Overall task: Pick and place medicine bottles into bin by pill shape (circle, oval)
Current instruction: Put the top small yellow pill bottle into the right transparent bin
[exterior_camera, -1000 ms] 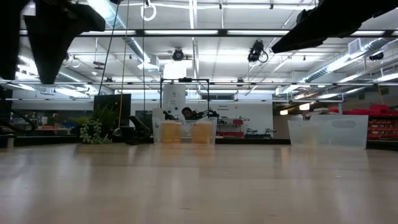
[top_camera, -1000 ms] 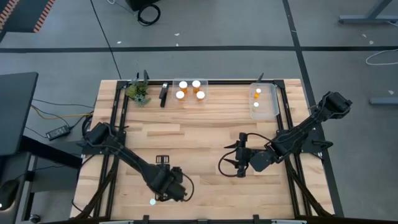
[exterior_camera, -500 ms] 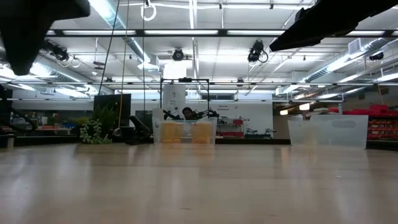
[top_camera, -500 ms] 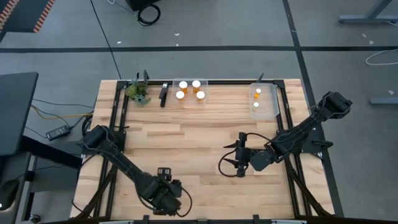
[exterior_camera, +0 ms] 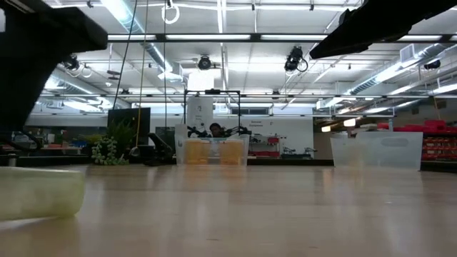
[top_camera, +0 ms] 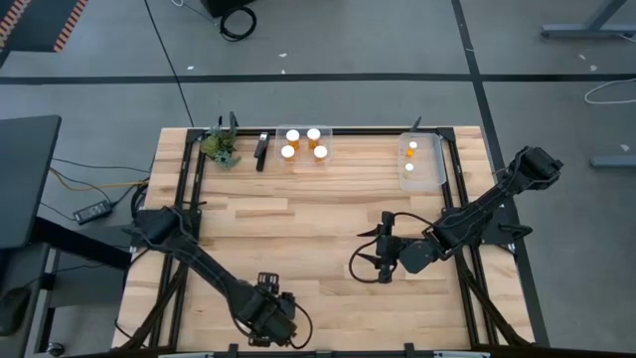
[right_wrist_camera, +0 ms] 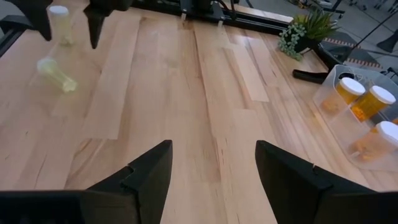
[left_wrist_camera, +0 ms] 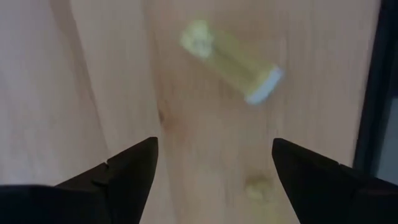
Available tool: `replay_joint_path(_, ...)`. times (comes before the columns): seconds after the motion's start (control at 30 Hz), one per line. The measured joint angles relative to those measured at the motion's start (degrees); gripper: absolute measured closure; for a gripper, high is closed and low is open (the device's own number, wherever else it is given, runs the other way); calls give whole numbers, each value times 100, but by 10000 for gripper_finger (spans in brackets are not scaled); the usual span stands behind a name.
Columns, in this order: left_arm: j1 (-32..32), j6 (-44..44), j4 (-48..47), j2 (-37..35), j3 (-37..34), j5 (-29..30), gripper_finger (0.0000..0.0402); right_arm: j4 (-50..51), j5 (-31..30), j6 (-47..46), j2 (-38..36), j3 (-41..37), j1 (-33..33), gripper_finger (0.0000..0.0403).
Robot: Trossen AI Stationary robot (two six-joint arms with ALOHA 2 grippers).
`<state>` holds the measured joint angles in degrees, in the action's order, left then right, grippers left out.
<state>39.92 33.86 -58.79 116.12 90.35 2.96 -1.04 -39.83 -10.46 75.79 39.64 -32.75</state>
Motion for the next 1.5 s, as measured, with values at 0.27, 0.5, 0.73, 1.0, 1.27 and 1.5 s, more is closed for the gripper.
replay_joint_path(0.27,-114,434,517,58,1,76,76,2,0,0,0,0,2,167)
replay_joint_path(0.5,-174,-8,593,90,1,40,78,2,0,0,0,0,0,167)
replay_joint_path(0.73,-307,797,751,100,-1,29,93,2,0,0,0,-1,1,167)
replay_joint_path(1.0,-428,1047,868,207,-1,-301,116,2,0,-15,0,0,0,167)
replay_joint_path(1.27,-400,999,928,240,-1,-409,124,3,0,-28,0,-1,2,167)
replay_joint_path(1.5,-358,879,1191,240,-1,-307,124,2,0,-44,0,-2,0,167)
